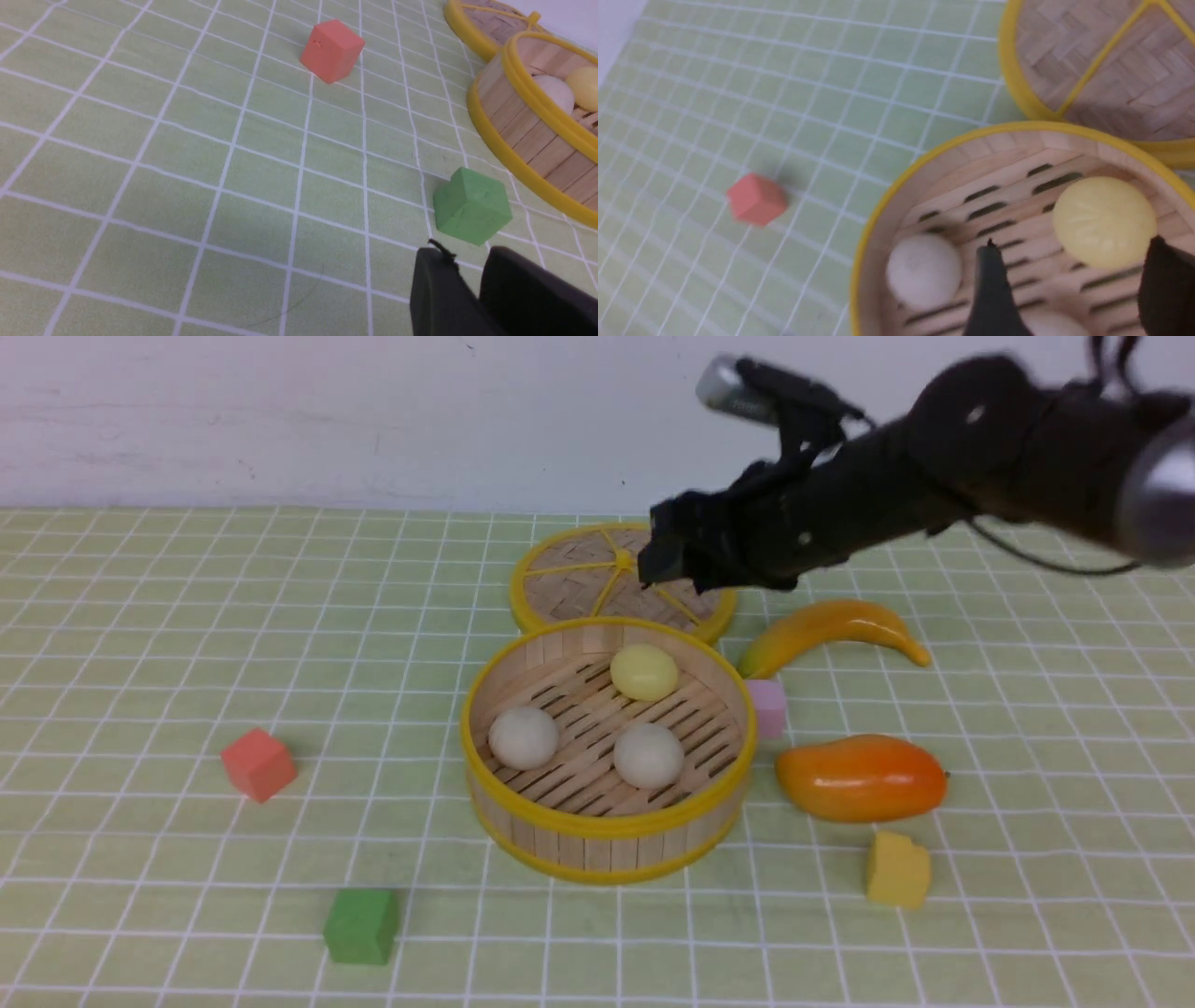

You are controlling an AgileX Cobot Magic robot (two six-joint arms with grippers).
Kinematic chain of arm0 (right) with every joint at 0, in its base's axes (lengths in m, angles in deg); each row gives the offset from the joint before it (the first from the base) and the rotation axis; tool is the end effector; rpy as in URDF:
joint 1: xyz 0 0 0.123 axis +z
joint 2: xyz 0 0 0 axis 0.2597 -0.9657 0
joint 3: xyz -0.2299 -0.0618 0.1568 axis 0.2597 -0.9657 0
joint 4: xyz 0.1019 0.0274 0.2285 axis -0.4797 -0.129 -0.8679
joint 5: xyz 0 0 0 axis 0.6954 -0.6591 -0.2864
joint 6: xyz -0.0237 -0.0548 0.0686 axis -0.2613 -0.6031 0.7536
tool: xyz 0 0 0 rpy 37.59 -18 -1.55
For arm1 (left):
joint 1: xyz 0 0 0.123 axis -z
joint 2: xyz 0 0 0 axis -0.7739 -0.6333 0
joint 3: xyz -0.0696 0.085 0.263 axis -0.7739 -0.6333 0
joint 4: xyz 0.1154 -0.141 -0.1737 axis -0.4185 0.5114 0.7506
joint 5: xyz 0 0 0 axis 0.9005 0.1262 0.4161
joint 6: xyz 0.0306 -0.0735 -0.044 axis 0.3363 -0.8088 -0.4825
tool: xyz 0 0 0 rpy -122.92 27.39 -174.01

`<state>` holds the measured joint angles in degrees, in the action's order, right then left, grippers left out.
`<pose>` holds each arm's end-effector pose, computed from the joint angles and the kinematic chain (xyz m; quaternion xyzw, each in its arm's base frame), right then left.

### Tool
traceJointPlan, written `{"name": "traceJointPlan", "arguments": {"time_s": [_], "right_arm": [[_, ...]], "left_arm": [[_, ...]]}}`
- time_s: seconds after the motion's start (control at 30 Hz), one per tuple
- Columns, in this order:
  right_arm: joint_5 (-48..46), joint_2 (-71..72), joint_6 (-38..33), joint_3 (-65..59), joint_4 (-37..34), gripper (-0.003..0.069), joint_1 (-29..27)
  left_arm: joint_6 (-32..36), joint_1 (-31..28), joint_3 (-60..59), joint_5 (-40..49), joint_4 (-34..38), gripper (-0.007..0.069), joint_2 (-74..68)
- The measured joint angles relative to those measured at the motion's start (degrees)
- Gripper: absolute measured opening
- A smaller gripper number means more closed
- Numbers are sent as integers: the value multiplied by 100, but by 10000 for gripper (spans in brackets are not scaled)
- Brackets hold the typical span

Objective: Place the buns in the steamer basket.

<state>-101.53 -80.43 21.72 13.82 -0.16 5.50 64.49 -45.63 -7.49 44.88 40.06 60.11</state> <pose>0.3933 0.1824 0.3240 -0.1235 0.8830 0.2849 0.3519 0.0524 -0.0053 0.1710 -0.1246 0.7958 -0.1470 0.5741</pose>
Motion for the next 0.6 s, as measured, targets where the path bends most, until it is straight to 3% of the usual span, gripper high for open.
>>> {"name": "traceJointPlan", "arguments": {"time_s": [0.17, 0.23, 0.3, 0.43, 0.47, 0.5, 0.6], "right_arm": [[-1129, 1179, 627, 0, 1224, 397, 0], [-1856, 1885, 1127, 0, 2104, 354, 0], [-2235, 2196, 1344, -29, 2492, 322, 0], [-2790, 3352, 2006, -714, 3167, 155, 0], [-2803, 3401, 2006, -714, 3184, 155, 0], [-2905, 3819, 2211, -1108, 3296, 87, 0], [-3052, 4335, 2303, -1484, 3321, 22, 0]], "left_arm": [[0, 0, 0, 0, 0, 142, 0], [0, 0, 0, 0, 0, 142, 0], [0, 0, 0, 0, 0, 142, 0], [0, 0, 0, 0, 0, 142, 0], [0, 0, 0, 0, 0, 142, 0], [0, 0, 0, 0, 0, 142, 0], [0, 0, 0, 0, 0, 142, 0]]}}
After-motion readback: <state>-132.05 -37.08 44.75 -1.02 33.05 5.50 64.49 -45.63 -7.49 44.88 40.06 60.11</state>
